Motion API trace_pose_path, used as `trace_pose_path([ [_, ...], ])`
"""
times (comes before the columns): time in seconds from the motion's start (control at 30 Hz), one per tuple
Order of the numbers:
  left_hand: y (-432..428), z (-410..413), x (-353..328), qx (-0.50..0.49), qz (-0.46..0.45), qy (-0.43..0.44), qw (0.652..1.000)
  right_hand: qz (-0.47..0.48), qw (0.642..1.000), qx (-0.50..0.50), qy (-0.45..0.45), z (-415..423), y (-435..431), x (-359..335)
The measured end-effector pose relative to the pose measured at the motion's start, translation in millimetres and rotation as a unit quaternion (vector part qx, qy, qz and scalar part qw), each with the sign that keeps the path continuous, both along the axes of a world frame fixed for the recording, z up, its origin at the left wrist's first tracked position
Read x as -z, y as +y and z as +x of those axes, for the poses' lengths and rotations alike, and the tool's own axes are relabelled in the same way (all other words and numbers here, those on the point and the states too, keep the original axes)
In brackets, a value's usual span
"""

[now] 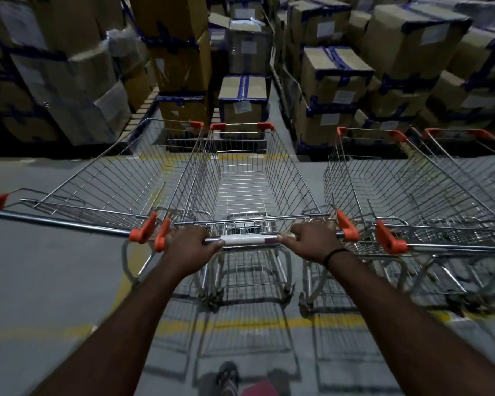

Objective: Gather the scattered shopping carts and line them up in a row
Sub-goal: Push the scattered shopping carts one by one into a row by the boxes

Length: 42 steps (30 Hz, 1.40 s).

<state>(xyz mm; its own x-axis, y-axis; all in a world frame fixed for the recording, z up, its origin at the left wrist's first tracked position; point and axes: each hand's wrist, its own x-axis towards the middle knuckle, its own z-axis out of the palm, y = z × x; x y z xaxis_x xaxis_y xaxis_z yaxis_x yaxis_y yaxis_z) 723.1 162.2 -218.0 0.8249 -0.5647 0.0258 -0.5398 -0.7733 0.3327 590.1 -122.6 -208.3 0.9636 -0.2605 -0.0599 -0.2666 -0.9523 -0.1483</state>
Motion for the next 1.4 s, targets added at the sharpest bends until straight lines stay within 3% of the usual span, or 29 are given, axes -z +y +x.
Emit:
trace_pose_path([
  [0.33,1.9,-31.7,-5.2,0.008,0.036,-0.008,0.999,0.035,0.999,0.002,0.012,-31.0,1.5,1.6],
  [0.6,-2.4,-45.5,-12.1,0.001,0.012,0.018,1.0,0.077,0.996,-0.015,0.044,-35.7,-7.1,-7.9],
  [0.8,-5.6,-51.2,-19.1,-0.001,0.029,0.017,0.999,0.035,0.999,-0.007,0.032,-40.5,-2.9,-8.4],
  [1.4,10.9,-41.4,0.4,-0.006,0.009,0.046,0.999,0.039,0.999,0.009,0.022,-64.0,17.1,-4.8],
])
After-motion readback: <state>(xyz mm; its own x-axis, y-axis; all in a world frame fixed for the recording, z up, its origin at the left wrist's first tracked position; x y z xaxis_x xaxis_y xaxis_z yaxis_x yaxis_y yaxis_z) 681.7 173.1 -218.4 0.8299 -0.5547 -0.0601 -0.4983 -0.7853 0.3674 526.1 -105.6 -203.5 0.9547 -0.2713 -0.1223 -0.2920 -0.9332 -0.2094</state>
